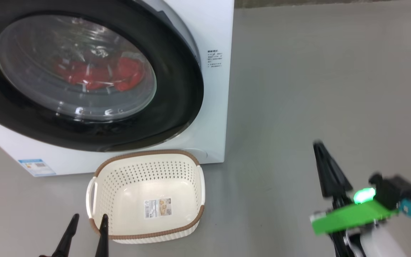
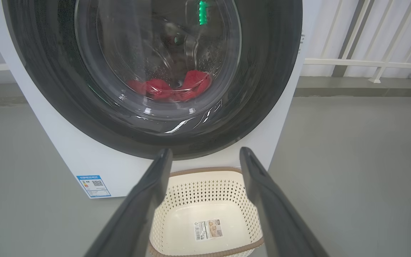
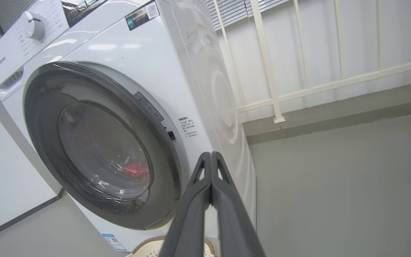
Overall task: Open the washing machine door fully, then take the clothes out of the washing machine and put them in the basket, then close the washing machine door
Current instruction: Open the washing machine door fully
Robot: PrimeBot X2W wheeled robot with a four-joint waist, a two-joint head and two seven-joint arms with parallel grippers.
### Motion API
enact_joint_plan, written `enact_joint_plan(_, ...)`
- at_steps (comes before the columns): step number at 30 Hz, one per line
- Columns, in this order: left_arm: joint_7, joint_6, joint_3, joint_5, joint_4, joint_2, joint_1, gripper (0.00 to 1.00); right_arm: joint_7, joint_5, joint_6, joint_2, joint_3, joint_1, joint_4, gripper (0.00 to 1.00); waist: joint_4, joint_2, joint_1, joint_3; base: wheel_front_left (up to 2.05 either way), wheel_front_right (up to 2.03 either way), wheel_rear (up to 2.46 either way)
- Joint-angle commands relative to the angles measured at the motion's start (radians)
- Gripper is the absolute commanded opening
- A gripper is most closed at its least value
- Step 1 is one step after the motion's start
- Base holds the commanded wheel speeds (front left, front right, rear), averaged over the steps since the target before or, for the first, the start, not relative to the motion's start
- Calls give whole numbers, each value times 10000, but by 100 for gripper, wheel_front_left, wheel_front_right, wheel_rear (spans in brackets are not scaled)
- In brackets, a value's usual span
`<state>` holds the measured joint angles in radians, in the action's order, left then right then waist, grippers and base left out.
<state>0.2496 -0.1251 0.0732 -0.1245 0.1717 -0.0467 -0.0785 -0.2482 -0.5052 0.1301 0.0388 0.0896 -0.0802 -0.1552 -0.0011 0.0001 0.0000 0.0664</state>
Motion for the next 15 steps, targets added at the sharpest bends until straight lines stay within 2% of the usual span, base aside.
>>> enact_joint_plan(1,122,-55,249,-45,-292,-123,434,100,-136,-291,6,114,425,-822,262,0,138,-1,0,163,0,0,0)
enact_joint_plan(5,122,-55,7,-158,-300,-118,658,100,-136,-999,6,114,869,-2112,-3,0,449,-1,0,416,0,0,0)
enact_joint_plan(11,122,-55,-483,-381,-385,-236,952,100,-136,-916,6,142,1379,-3990,-734,0,1021,-1,0,982,0,0,0)
enact_joint_plan(15,122,-55,-625,-553,-358,-291,1182,100,-136,-1288,6,274,1565,-5031,-1160,0,1373,-1,0,1409,0,0,0)
